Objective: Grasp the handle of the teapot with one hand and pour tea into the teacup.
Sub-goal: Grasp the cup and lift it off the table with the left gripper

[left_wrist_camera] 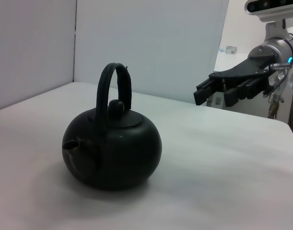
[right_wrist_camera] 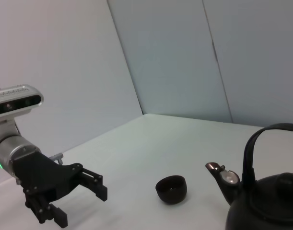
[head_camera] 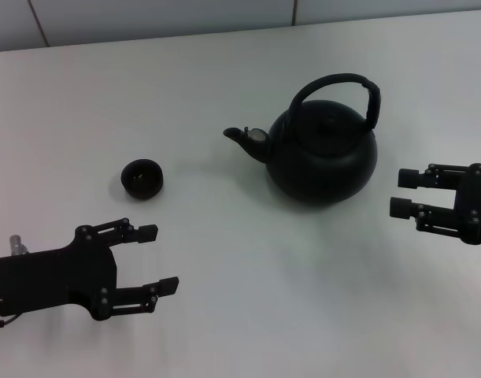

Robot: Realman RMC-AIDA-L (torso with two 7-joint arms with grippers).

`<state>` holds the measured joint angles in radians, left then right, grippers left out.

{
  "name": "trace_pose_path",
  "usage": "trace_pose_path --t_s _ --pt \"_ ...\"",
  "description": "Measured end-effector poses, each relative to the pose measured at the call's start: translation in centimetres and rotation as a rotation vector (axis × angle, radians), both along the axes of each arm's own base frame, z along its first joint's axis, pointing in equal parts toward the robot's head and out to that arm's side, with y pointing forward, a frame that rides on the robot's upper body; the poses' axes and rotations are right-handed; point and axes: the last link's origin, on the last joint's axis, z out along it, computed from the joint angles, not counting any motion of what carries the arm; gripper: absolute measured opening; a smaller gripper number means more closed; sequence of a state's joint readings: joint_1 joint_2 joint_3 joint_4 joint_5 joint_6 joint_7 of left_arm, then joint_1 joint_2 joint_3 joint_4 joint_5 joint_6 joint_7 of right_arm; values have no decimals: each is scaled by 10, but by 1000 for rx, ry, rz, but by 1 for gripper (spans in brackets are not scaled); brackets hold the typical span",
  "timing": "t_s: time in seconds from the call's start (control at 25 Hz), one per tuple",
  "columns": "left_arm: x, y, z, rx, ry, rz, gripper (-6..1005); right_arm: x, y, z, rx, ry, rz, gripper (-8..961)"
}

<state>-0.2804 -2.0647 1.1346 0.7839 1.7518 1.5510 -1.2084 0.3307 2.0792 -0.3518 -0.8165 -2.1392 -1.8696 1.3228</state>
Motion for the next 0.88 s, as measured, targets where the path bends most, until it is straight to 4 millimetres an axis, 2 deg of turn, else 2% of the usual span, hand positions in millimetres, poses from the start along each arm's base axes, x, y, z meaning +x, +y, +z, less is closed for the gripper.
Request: trace_pose_path --t_s 0.88 --pt "3 6 1 29 -25 10 814 0 -2 -5 29 -2 47 558"
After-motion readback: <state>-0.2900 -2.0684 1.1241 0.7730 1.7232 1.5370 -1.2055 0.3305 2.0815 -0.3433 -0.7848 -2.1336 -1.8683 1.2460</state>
